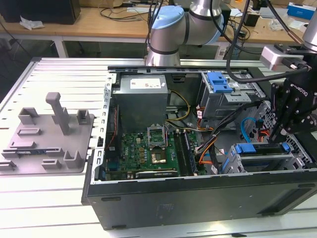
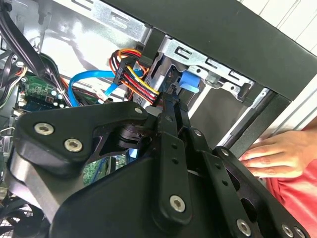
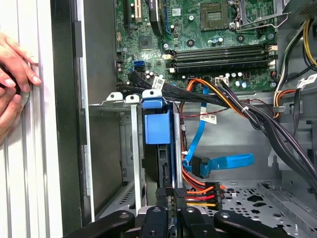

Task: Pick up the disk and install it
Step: 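Insert the first disk wire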

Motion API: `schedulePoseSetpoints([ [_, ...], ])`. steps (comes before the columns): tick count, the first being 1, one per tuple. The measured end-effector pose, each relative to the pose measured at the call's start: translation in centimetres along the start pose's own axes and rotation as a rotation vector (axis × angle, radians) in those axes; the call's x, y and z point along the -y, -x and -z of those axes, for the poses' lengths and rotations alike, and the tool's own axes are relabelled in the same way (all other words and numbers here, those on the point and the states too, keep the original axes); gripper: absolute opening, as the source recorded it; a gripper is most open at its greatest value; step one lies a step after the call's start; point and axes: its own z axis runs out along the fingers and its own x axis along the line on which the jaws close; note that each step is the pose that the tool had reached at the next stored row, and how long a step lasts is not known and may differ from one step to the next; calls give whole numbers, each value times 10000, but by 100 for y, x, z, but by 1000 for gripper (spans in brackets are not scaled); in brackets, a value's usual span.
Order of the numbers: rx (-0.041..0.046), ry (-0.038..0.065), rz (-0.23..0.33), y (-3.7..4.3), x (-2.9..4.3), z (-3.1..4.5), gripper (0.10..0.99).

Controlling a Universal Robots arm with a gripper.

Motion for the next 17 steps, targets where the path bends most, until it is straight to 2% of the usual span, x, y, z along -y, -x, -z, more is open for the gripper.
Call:
schedulePoseSetpoints([
  [17, 0, 0, 0, 1, 0, -40, 165],
])
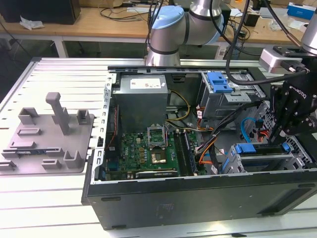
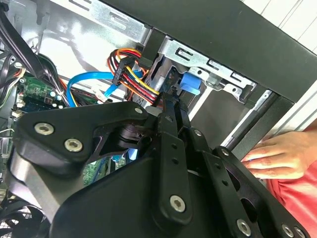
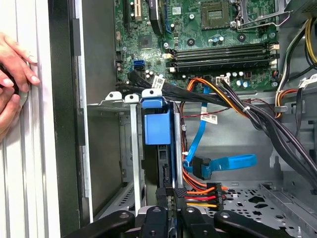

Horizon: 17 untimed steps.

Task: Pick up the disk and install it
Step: 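Insert the first disk wire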

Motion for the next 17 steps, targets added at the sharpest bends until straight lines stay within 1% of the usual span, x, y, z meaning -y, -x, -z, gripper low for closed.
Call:
schedulePoseSetpoints([
  [17, 1, 1, 0, 0, 10, -55, 165],
])
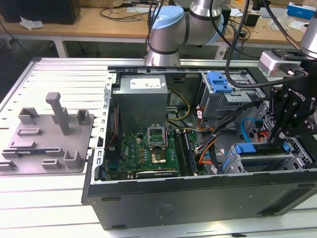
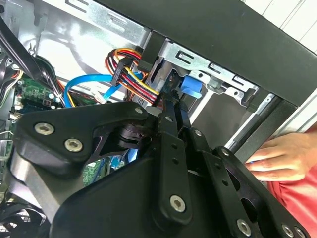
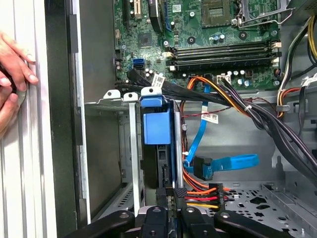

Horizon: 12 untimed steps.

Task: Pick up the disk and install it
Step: 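Insert the first disk wire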

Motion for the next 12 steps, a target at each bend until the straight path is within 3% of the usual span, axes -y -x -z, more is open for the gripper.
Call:
schedulePoseSetpoints([
  [9, 6, 1, -1, -19, 0, -48, 176],
  [10, 0, 0, -1, -21, 0, -30, 239],
  [12, -6, -1, -1, -30, 0, 61, 239],
])
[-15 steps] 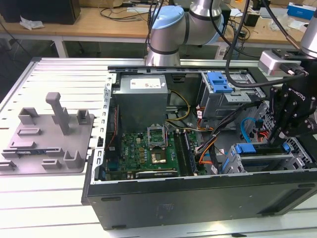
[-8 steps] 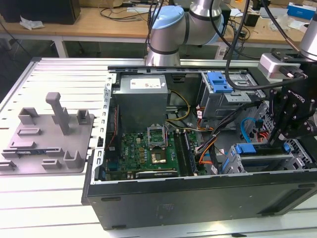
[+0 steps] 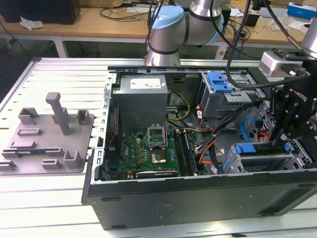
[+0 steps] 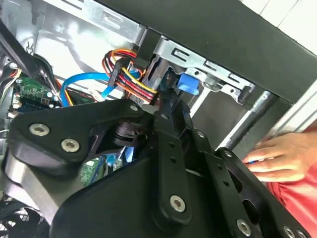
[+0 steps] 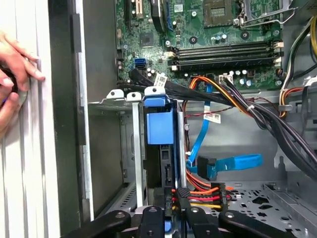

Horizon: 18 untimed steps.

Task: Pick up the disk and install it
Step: 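Insert the first disk wire, then insert the second disk wire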

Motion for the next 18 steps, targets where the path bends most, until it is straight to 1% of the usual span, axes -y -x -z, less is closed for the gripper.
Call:
schedulePoseSetpoints([
  [3, -20, 0, 0, -2, -1, 146, 239],
  [5, -30, -1, 0, 3, 0, 189, 239],
  [8, -31, -1, 0, 8, 2, 219, 239],
  [18, -31, -1, 0, 10, 2, 220, 239],
])
